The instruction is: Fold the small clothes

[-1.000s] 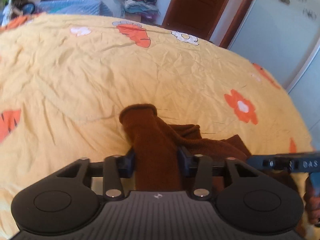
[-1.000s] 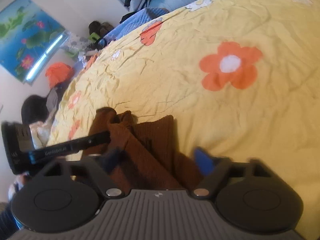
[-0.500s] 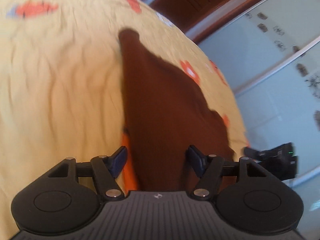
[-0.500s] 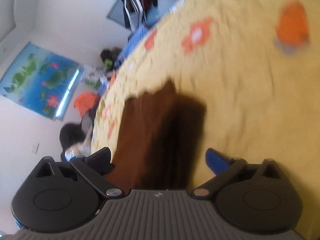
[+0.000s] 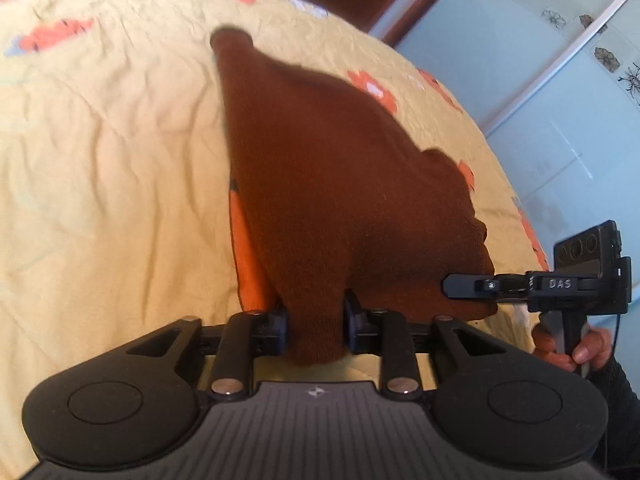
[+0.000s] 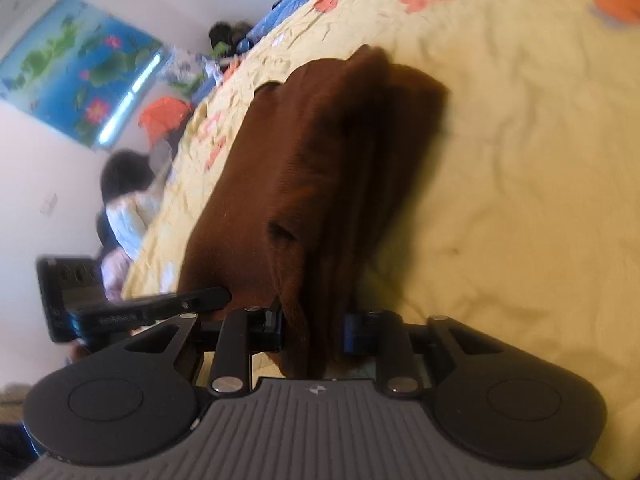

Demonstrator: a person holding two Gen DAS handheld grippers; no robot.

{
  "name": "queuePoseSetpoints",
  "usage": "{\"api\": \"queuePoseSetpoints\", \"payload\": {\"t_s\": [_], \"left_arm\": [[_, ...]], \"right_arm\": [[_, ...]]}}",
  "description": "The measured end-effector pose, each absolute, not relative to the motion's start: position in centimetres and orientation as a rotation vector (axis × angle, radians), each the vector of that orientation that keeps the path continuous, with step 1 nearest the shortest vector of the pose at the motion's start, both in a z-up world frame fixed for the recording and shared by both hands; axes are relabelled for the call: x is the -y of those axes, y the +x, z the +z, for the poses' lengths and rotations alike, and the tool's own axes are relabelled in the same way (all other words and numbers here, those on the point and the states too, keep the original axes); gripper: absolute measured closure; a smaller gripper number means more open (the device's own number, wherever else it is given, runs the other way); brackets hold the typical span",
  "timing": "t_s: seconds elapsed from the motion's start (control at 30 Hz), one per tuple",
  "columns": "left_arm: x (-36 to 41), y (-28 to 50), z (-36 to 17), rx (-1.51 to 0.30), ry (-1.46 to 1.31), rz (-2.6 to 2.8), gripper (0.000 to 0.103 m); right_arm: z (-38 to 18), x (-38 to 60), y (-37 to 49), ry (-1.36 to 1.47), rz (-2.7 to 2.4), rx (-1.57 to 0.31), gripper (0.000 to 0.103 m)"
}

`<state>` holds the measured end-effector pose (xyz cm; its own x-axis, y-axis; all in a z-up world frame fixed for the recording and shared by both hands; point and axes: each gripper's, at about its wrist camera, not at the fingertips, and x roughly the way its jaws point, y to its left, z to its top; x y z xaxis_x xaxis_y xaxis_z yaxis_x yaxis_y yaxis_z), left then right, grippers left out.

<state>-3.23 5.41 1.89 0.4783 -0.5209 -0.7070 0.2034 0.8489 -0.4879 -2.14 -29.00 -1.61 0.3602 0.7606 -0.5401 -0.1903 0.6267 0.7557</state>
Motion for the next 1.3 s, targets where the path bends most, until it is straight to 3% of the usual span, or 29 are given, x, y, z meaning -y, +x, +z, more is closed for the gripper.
{"api": "queuePoseSetpoints", "payload": {"t_s": [0.07,0.1,0.13,0.2,0.3,0.43,0.53,0.6,0.73,0.83,0.9,1.07,1.3], "left_arm": [[-5.5,-4.5,4.5,-0.893,-0.301,-0.428,0.073],[-5.5,-5.2,5.8,-0.835,-0.264,-0.417,0.063],[-5.4,-5.8,7.2,-0.761,-0.217,-0.396,0.039],[-3.9,-6.6,9.1,-0.623,-0.096,-0.294,0.006],[-0.1,-5.9,8.7,-0.536,0.076,-0.219,0.006],[4.0,-3.6,3.3,-0.648,0.211,-0.176,0.006],[3.5,-3.3,1.2,-0.652,0.128,-0.170,0.006],[2.7,-2.7,1.3,-0.697,0.051,-0.166,0.006],[2.2,-2.5,1.2,-0.715,0.006,-0.174,0.006],[2.1,-3.0,1.0,-0.711,-0.003,-0.171,0.006],[2.2,-2.9,0.7,-0.703,0.000,-0.170,0.006],[2.4,-3.1,0.9,-0.695,0.027,-0.173,0.006],[1.2,-8.8,3.5,-0.637,0.041,-0.191,0.006]], "right_arm": [[0.1,29.6,-2.8,0.659,0.609,-0.983,0.054],[1.5,30.0,-3.4,0.642,0.582,-0.916,0.053],[3.2,30.3,-4.0,0.619,0.567,-0.845,0.051],[6.6,29.5,-4.9,0.531,0.533,-0.703,0.031],[9.8,25.4,-4.3,0.349,0.495,-0.573,0.003],[7.5,20.2,0.5,0.257,0.505,-0.684,0.004],[3.0,18.2,4.1,0.185,0.388,-0.837,0.007],[1.6,18.1,3.5,0.151,0.418,-0.753,0.000],[2.1,17.1,3.4,0.079,0.415,-0.768,0.000],[3.7,18.4,3.5,0.189,0.375,-0.794,0.007],[4.2,19.1,2.9,0.233,0.379,-0.764,0.001],[1.1,18.4,1.8,0.067,0.358,-0.736,0.000],[5.5,21.0,-4.6,0.138,0.329,-0.645,0.000]]}}
